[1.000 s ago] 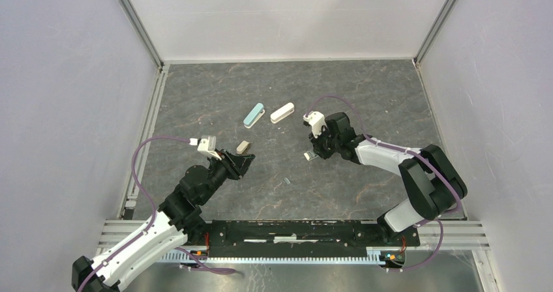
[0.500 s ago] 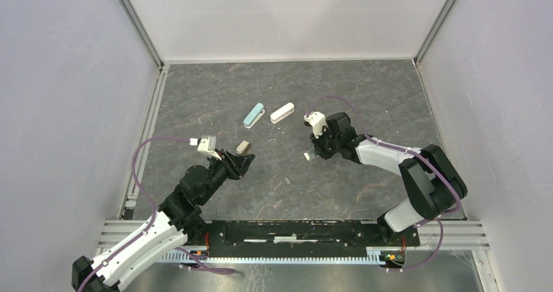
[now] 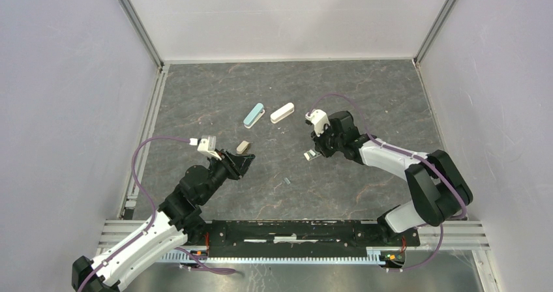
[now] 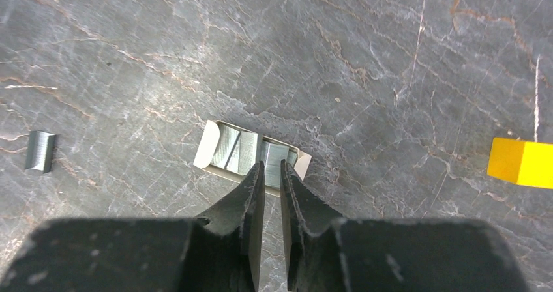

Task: Unload the staples from the stapler
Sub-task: Place the staple in the staple box.

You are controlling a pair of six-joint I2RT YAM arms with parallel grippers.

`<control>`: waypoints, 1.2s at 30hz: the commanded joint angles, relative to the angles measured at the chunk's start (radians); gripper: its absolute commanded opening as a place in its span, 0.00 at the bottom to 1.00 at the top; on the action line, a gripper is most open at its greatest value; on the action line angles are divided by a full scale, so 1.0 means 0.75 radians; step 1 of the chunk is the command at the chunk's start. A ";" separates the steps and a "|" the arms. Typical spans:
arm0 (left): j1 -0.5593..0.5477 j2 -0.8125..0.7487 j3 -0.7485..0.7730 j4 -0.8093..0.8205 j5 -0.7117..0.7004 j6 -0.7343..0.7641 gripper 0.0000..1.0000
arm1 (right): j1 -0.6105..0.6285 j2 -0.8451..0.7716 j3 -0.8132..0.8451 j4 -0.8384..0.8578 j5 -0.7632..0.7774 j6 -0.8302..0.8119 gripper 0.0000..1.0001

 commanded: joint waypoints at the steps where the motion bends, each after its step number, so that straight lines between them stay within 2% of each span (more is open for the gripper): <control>1: -0.004 0.002 0.050 0.005 -0.021 -0.032 0.41 | -0.004 -0.058 0.018 0.037 -0.102 -0.054 0.22; 5: -0.004 0.012 0.059 0.005 -0.016 -0.025 0.41 | 0.004 0.000 0.095 -0.036 -0.163 -0.097 0.23; 14: -0.005 -0.011 0.038 0.005 -0.020 -0.032 0.41 | 0.029 0.114 0.202 -0.045 -0.124 -0.103 0.29; 22: -0.004 -0.021 0.034 0.001 -0.022 -0.032 0.41 | 0.044 0.206 0.269 -0.087 -0.059 -0.125 0.29; 36: -0.005 -0.028 0.028 -0.001 -0.019 -0.035 0.41 | 0.049 0.247 0.299 -0.108 0.002 -0.154 0.27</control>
